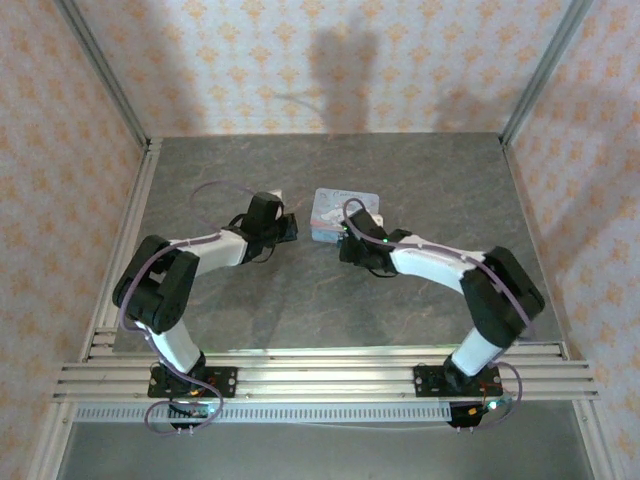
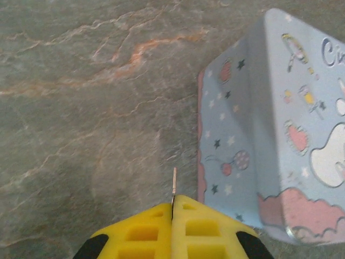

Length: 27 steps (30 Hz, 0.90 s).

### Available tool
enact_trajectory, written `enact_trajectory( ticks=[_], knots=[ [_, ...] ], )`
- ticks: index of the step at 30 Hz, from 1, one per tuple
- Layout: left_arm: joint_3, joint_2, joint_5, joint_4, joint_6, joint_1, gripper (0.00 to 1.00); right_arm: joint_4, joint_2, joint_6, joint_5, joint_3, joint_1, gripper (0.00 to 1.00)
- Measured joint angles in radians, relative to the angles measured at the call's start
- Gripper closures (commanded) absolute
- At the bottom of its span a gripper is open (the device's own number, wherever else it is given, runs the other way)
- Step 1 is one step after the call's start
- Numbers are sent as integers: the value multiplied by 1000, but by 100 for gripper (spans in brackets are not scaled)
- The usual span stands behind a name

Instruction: Unlock a padlock with a key

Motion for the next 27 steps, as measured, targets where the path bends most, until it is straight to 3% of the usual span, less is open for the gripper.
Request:
enact_trajectory(
  ticks=[11, 27],
  knots=[
    [-69, -139, 4, -6, 10, 23, 100, 35, 174, 31, 138, 129, 55, 41],
    [-151, -253, 3, -42, 43, 24, 100, 98, 262, 49, 257, 158, 79, 47]
  ],
)
